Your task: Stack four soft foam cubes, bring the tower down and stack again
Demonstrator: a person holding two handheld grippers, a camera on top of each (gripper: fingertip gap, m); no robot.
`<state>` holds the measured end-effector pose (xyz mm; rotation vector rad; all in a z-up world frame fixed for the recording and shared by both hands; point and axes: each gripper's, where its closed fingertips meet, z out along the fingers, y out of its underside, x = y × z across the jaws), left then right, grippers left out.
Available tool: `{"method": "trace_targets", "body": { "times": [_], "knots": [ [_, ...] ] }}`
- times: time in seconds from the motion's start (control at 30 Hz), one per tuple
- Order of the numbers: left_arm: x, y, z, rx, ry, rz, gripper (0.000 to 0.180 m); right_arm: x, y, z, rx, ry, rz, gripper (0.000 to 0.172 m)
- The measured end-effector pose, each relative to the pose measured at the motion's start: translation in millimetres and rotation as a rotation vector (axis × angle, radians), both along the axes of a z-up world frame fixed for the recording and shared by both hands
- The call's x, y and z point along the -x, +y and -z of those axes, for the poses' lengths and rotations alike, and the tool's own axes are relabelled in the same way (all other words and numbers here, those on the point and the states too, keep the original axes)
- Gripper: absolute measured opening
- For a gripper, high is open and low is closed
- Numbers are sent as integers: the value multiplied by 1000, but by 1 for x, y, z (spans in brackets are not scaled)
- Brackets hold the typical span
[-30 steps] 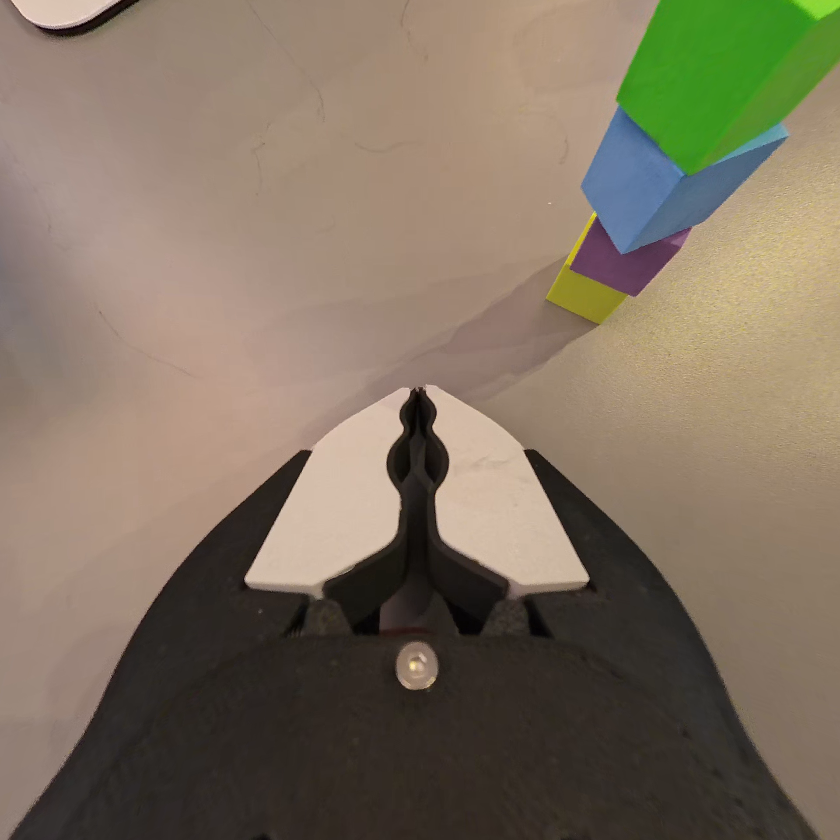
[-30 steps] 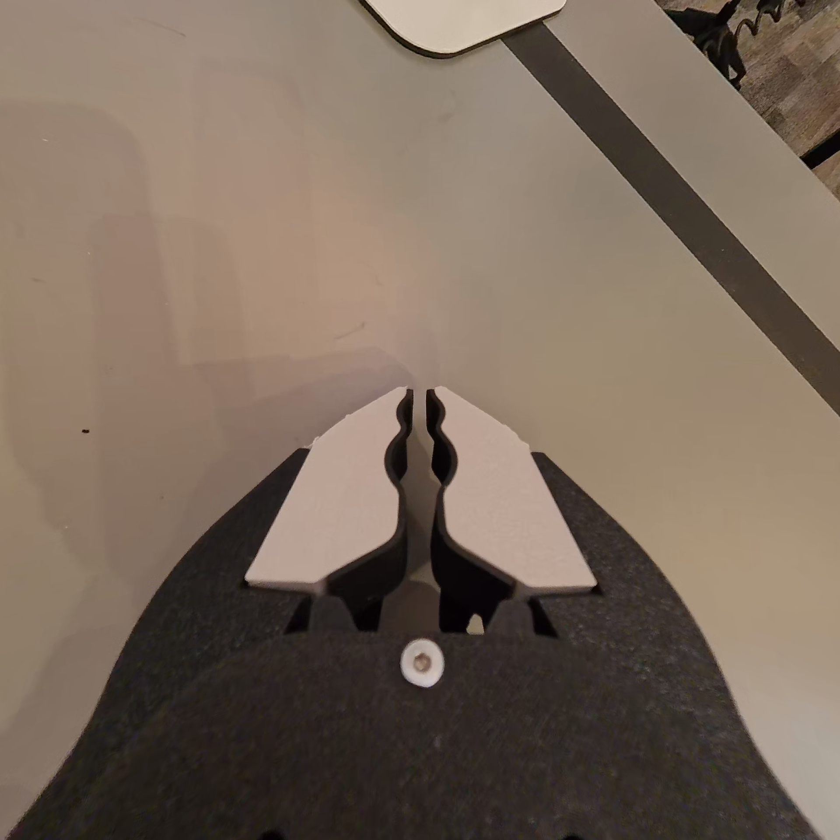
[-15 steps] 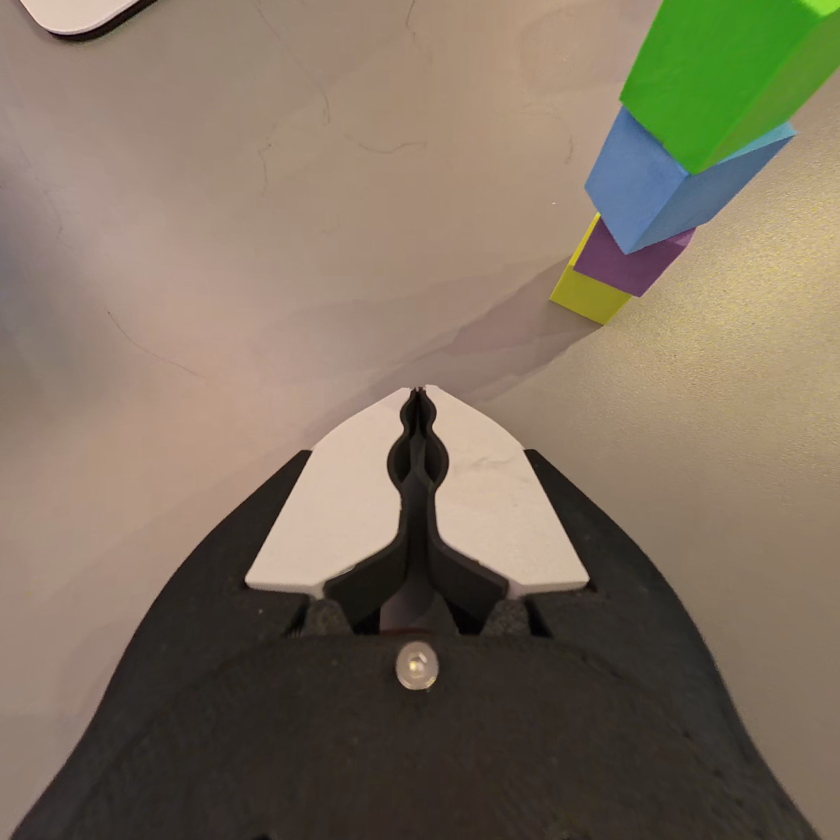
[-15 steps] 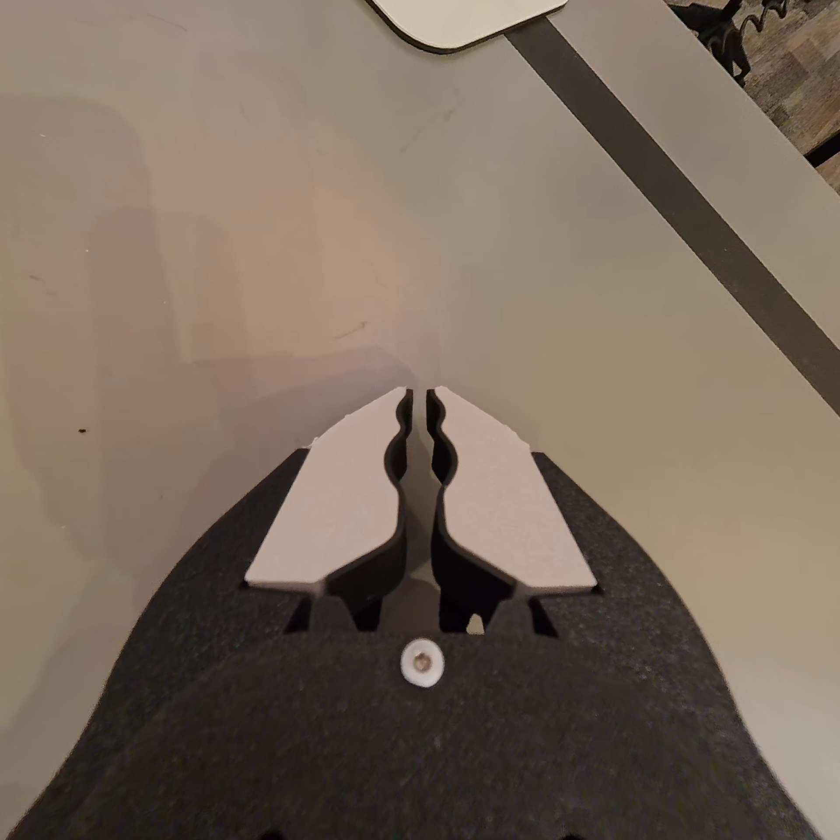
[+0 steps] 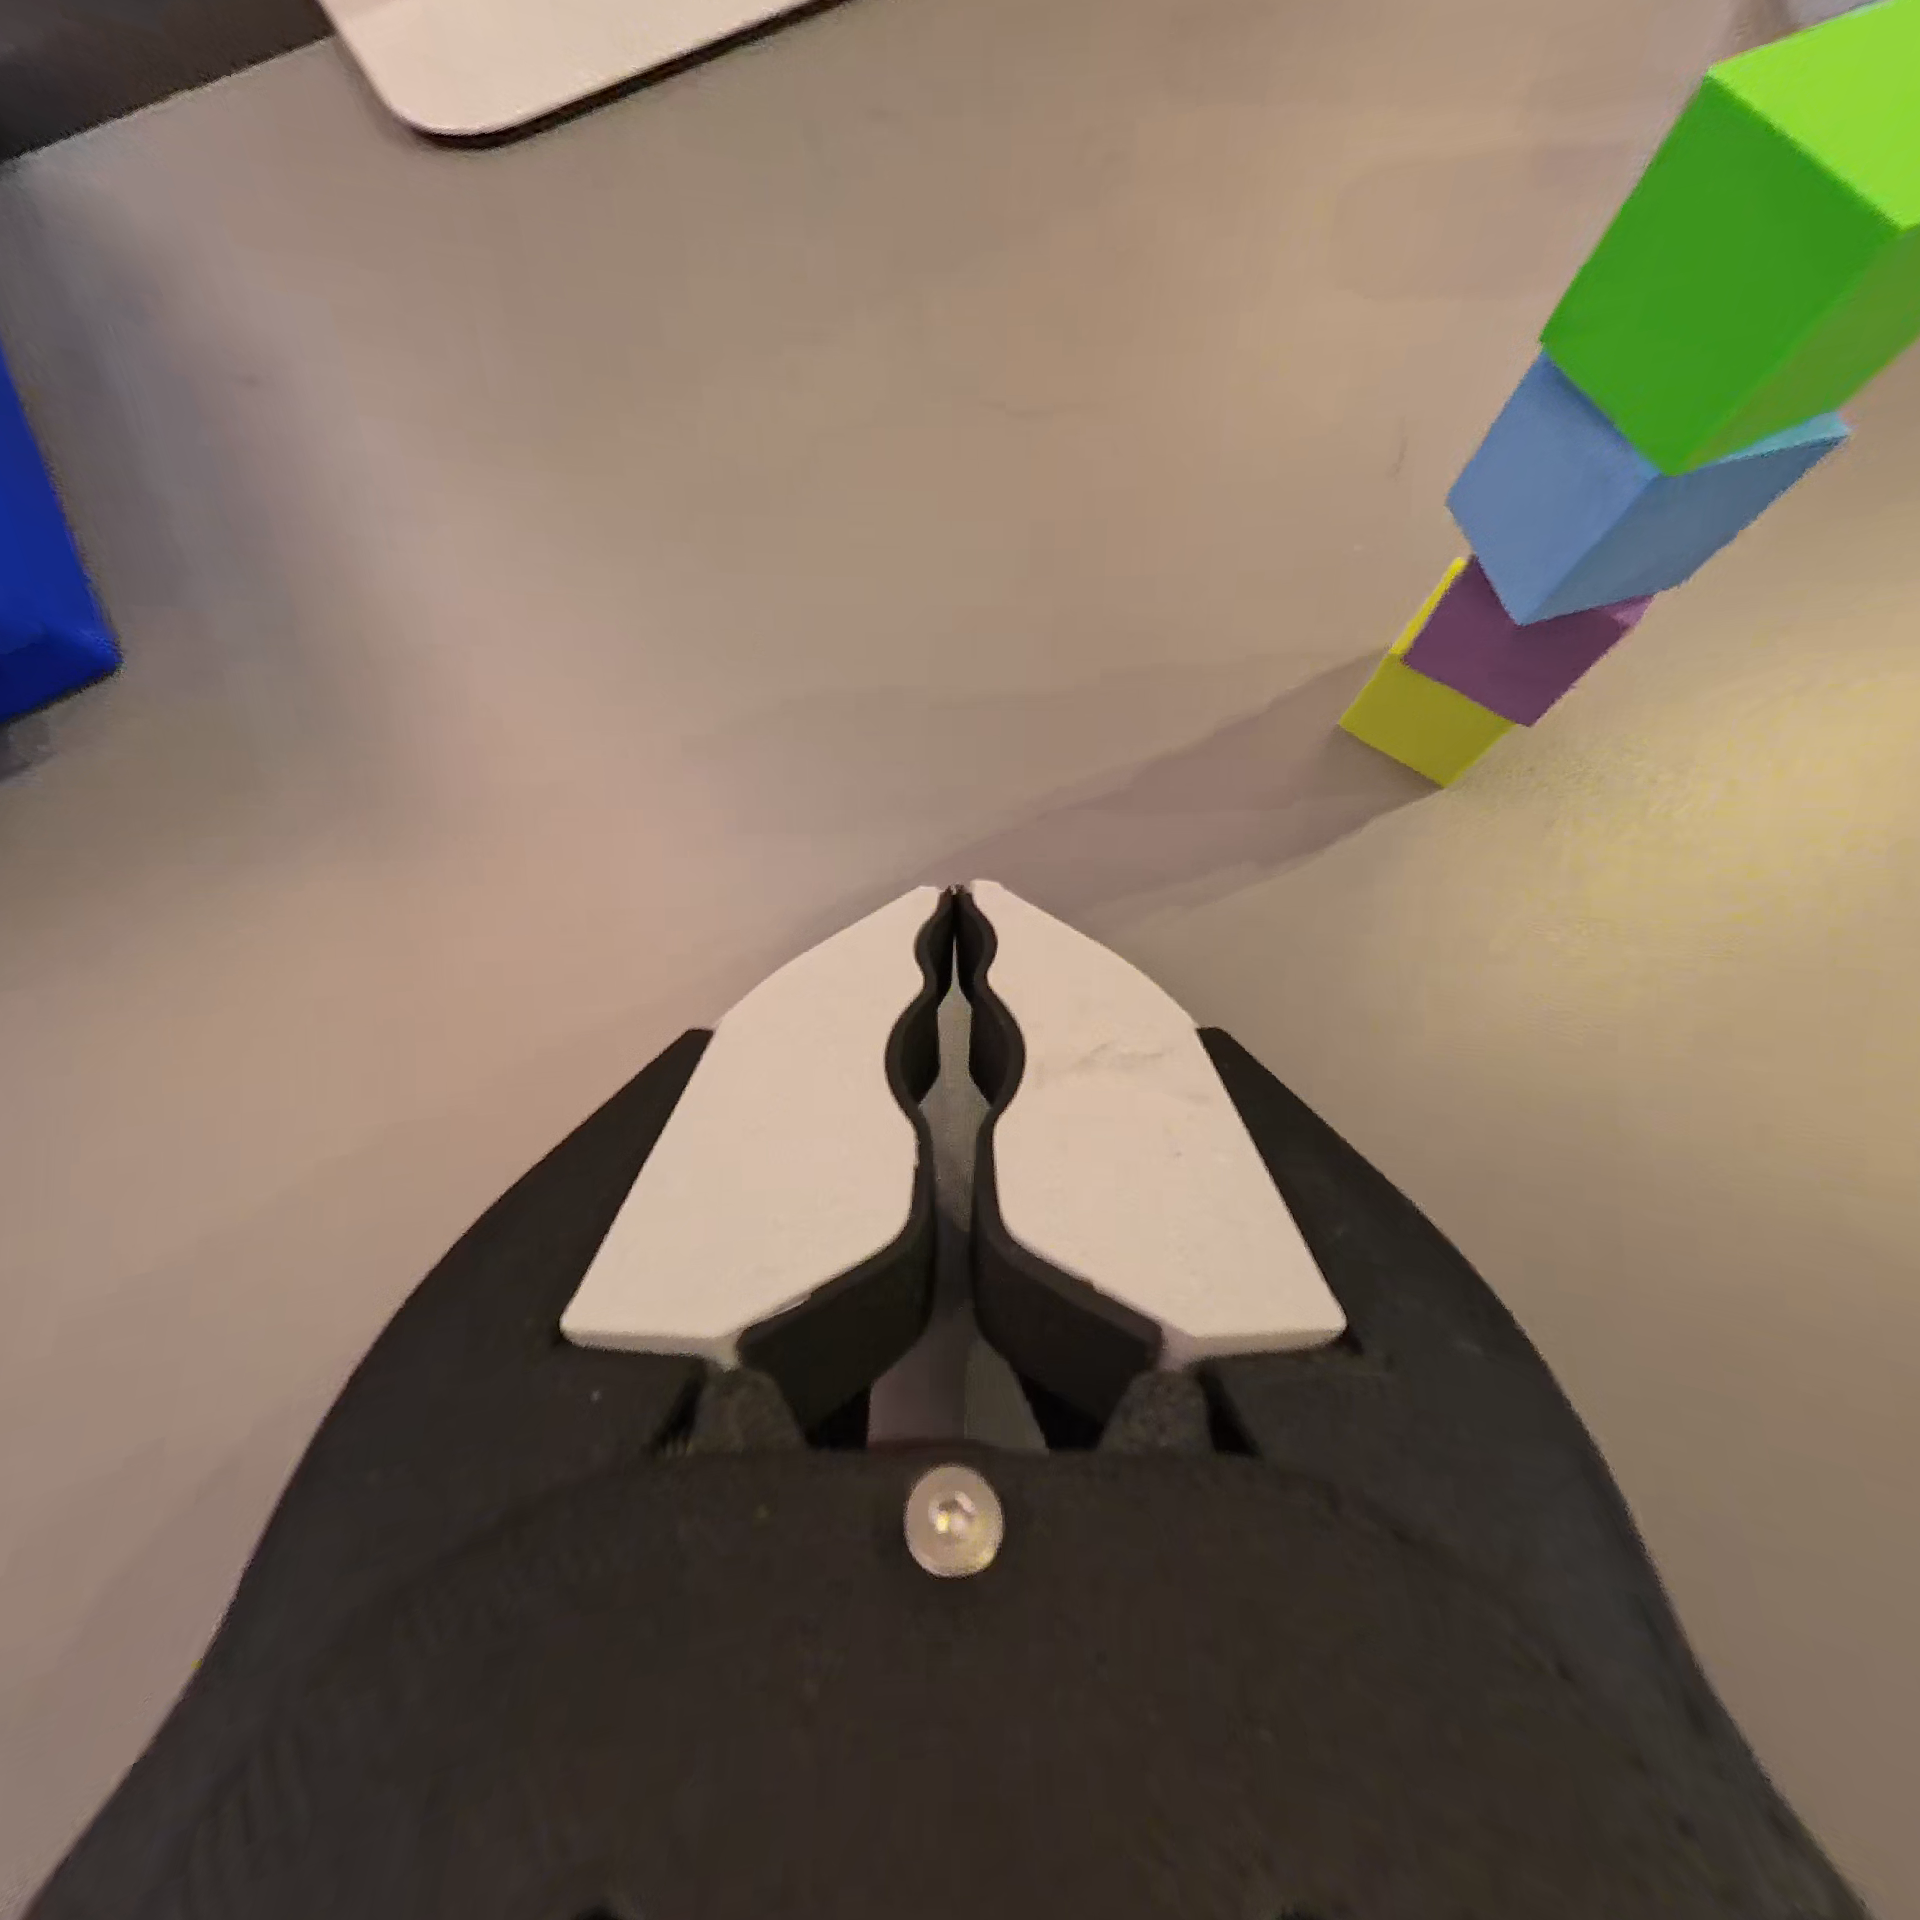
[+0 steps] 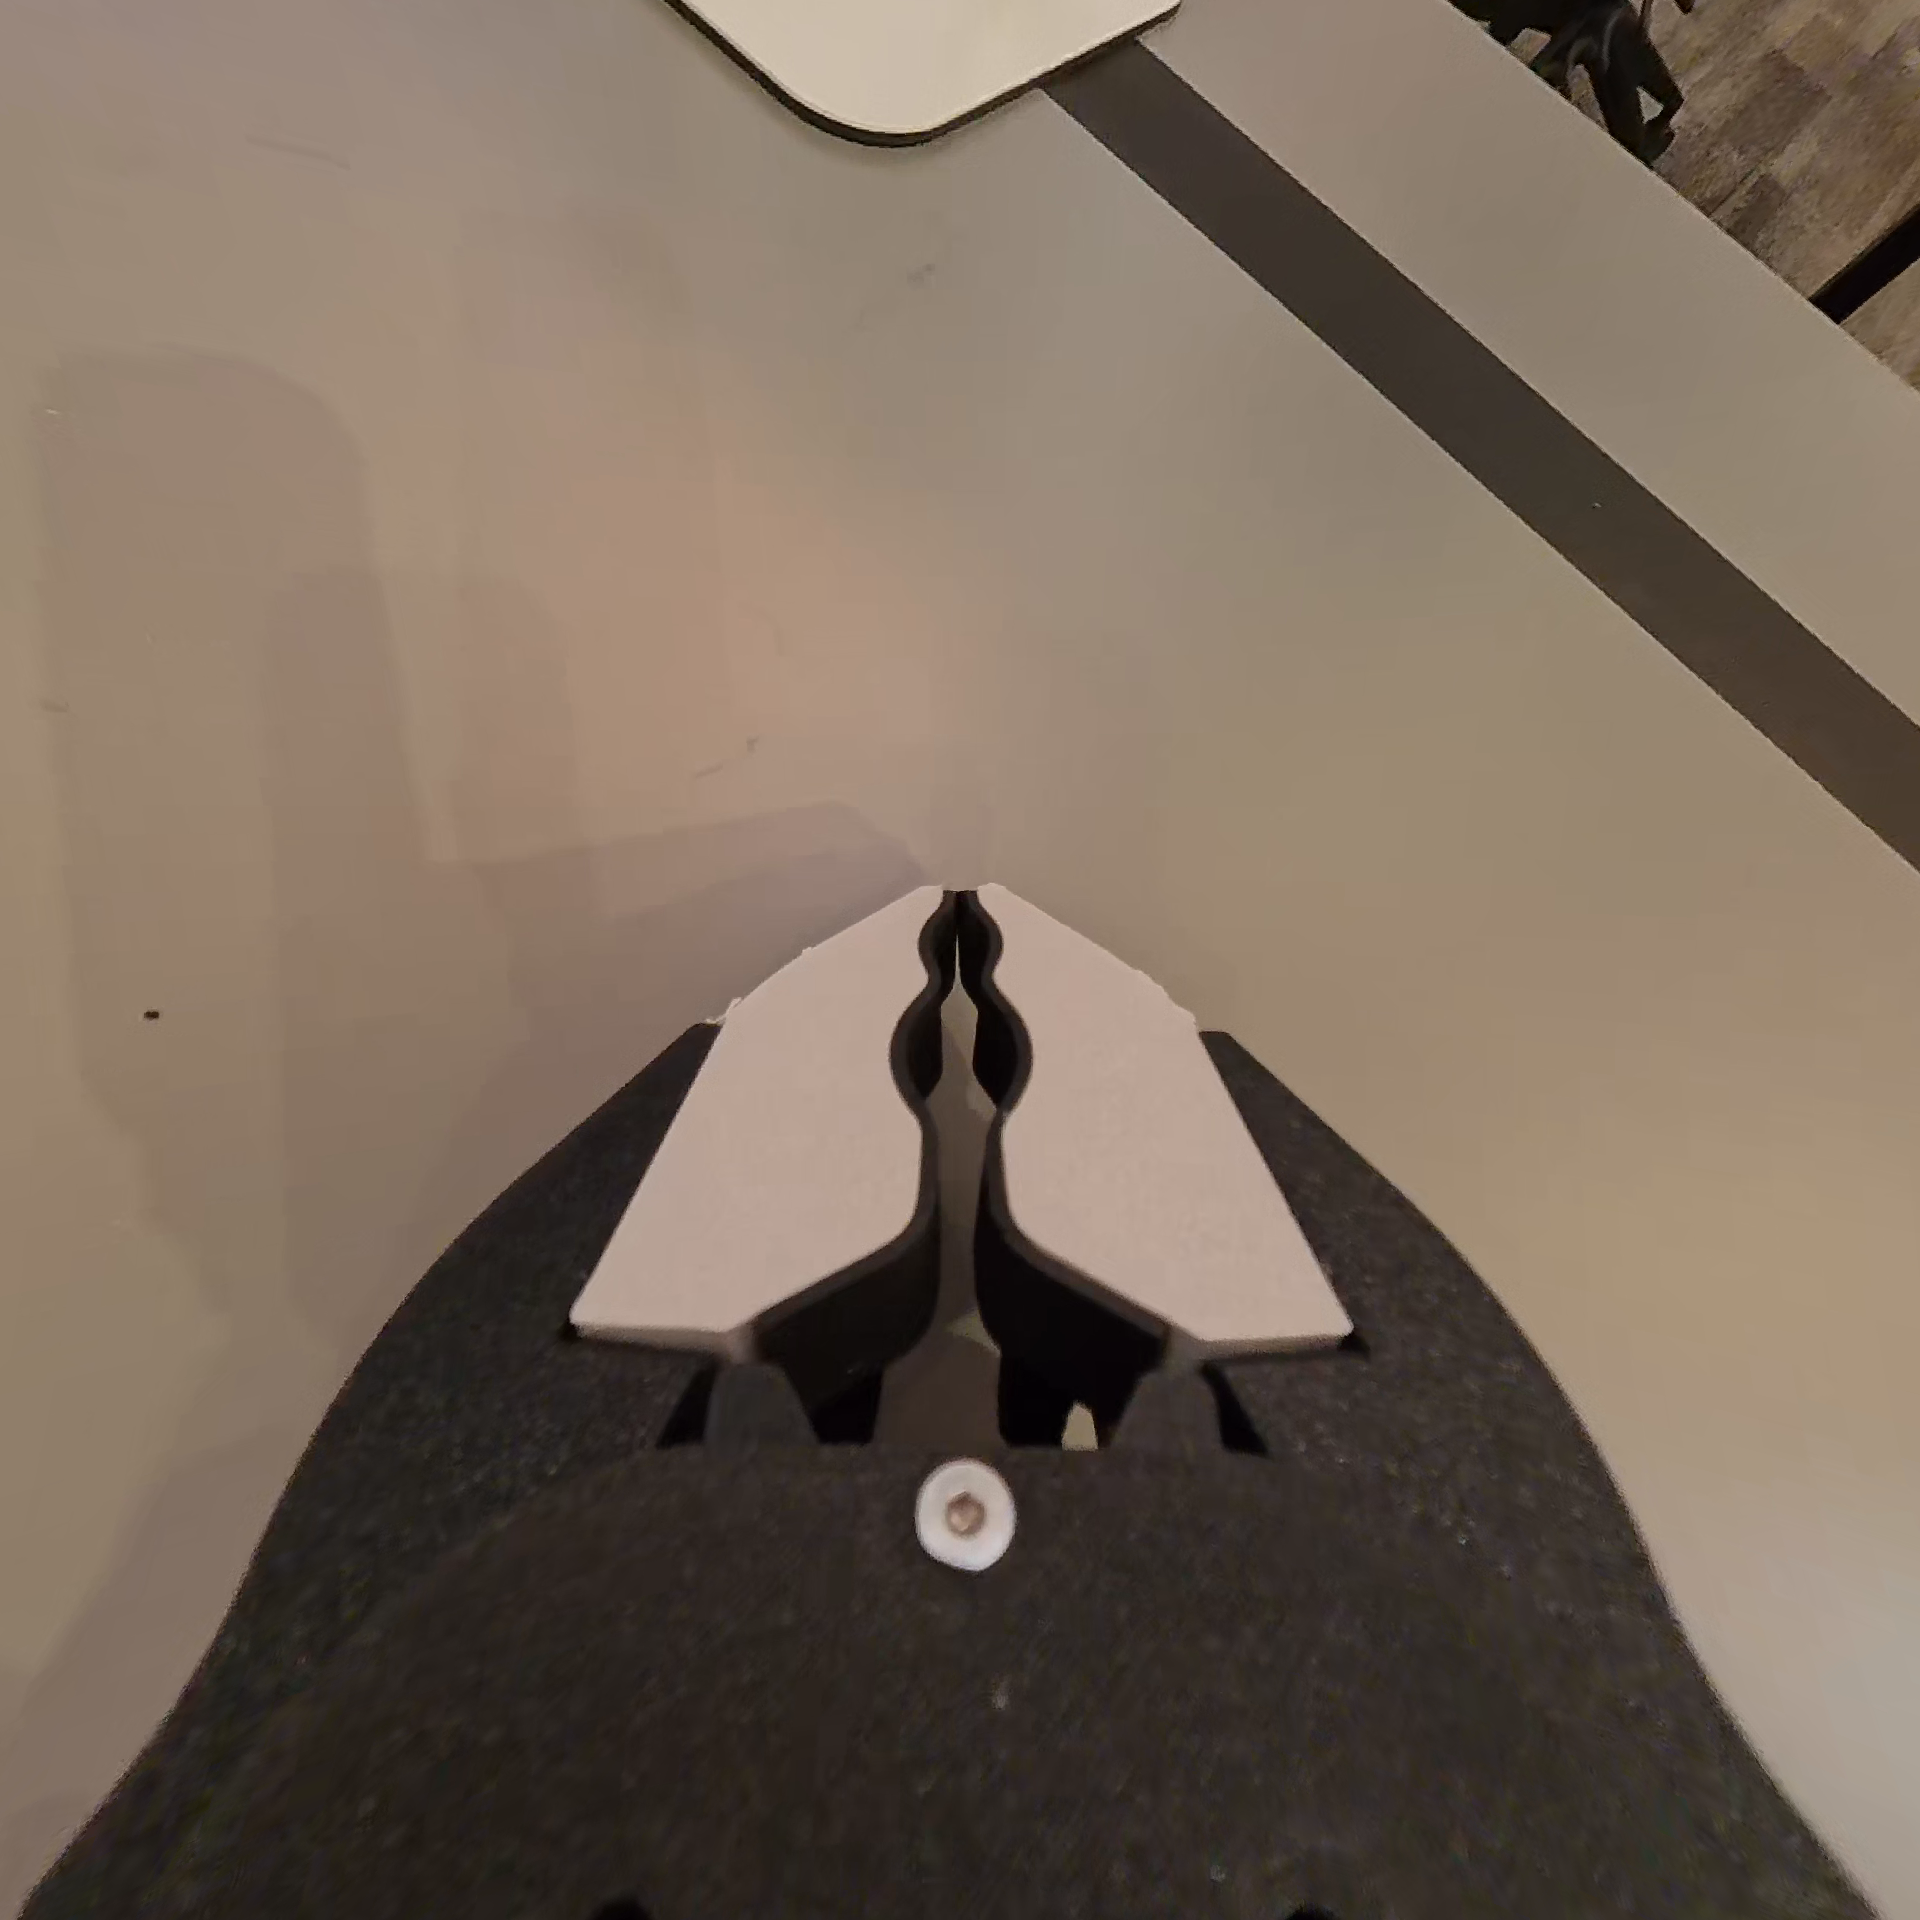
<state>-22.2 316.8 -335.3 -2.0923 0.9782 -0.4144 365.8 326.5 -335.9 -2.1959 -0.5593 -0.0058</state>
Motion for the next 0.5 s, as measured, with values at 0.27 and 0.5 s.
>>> {"method": "trace_targets", "body": {
  "times": [0.27, 0.5],
  "knots": [
    [64, 15, -4, 26, -59, -237, 0, 4, -1, 6, 31, -23, -23, 1],
    [4, -15, 4, 92, -34, -162, 0, 4, -2, 8, 50, -7, -21, 1]
  ]
}}
